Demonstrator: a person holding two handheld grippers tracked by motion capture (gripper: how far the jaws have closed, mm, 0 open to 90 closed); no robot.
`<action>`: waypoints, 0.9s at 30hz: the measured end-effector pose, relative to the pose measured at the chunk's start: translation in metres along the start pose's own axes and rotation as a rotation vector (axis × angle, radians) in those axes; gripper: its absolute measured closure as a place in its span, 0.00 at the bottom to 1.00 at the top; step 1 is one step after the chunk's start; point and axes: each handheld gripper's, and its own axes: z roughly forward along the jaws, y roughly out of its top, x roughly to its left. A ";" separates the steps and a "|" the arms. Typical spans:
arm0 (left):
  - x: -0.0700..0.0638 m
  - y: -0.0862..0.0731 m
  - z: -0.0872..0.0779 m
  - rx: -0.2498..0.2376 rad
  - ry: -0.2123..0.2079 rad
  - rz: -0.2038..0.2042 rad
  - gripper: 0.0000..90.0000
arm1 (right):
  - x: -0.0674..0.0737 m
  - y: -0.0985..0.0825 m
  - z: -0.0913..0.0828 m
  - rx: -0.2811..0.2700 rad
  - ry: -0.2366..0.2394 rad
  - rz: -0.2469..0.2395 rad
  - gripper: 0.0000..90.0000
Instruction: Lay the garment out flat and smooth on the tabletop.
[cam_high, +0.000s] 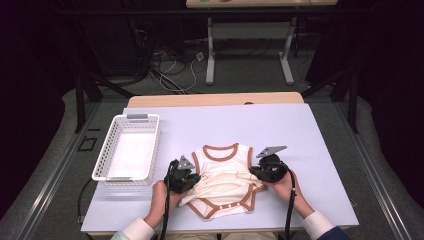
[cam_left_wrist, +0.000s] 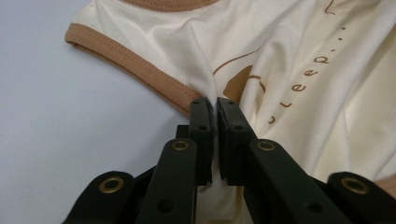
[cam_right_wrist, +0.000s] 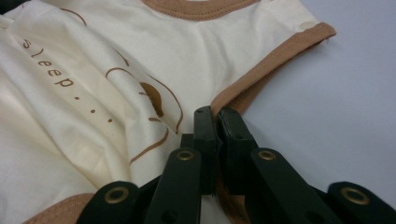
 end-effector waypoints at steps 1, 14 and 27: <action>-0.001 -0.001 -0.001 0.002 -0.004 -0.003 0.95 | 0.001 -0.001 -0.001 0.004 0.001 0.003 0.96; 0.000 0.001 -0.003 0.004 0.026 -0.006 0.74 | -0.001 -0.002 -0.005 -0.033 -0.024 0.010 0.77; 0.002 0.008 -0.008 -0.038 0.062 -0.012 0.36 | -0.008 0.001 -0.016 -0.128 -0.036 0.076 0.35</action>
